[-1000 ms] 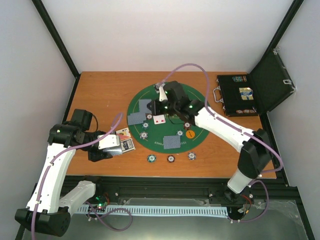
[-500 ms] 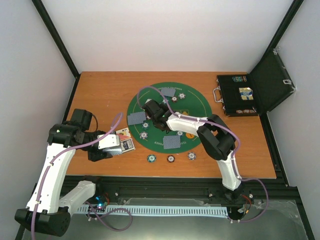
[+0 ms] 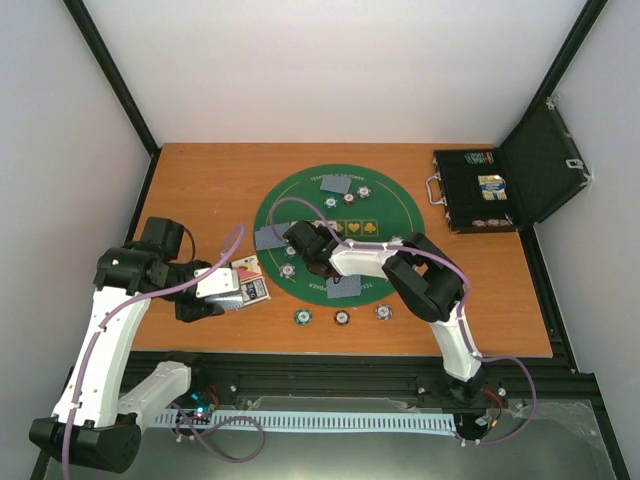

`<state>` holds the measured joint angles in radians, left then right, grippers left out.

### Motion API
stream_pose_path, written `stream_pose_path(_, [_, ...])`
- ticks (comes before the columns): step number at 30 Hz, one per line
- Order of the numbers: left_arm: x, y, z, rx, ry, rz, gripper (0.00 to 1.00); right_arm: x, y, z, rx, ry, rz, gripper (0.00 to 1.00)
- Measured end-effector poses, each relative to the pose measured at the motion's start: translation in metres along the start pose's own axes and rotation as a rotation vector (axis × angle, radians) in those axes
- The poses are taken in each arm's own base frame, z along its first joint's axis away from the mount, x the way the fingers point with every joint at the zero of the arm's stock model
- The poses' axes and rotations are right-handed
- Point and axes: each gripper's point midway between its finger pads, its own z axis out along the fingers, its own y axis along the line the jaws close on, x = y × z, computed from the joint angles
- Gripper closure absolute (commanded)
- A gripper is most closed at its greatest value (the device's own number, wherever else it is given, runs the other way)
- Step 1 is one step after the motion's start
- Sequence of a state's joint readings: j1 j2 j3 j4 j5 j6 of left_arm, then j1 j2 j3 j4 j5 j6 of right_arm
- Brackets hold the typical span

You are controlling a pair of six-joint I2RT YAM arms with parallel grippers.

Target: Distribute texas hold em gaming equipment

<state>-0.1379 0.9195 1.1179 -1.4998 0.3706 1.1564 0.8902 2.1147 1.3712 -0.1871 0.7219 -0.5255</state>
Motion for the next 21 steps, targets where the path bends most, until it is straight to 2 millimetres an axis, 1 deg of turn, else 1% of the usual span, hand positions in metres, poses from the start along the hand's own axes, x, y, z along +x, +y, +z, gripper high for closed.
stream_pose_path(3, [-0.001,0.001,-0.001,-0.004,-0.001,0.002,0.96,0.011,0.016,0.001,-0.045,0.019,-0.021,0.73])
stream_pose_path(6, [-0.001,0.001,-0.002,-0.008,-0.002,0.003,0.96,0.016,0.023,-0.003,-0.081,0.024,-0.021,0.72])
stream_pose_path(7, [-0.002,0.002,-0.003,-0.01,-0.003,0.004,0.96,0.017,0.023,-0.005,-0.087,0.023,-0.018,0.7])
stream_pose_path(11, [-0.003,0.003,-0.005,-0.018,-0.006,0.007,0.96,0.02,0.015,-0.019,-0.1,0.009,0.015,0.51])
stream_pose_path(16, [-0.003,0.003,-0.005,-0.018,-0.007,0.008,0.96,0.027,0.001,-0.039,-0.104,0.0,0.076,0.38])
stream_pose_path(18, [-0.003,0.003,-0.005,-0.018,-0.007,0.007,0.96,0.026,-0.01,-0.047,-0.103,-0.011,0.129,0.27])
stream_pose_path(19, [-0.003,0.002,-0.005,-0.017,-0.006,0.008,0.96,0.025,-0.016,-0.051,-0.105,-0.02,0.17,0.2])
stream_pose_path(21, [-0.003,0.002,-0.005,-0.018,-0.006,0.007,0.96,0.021,-0.037,-0.064,-0.116,-0.057,0.284,0.02])
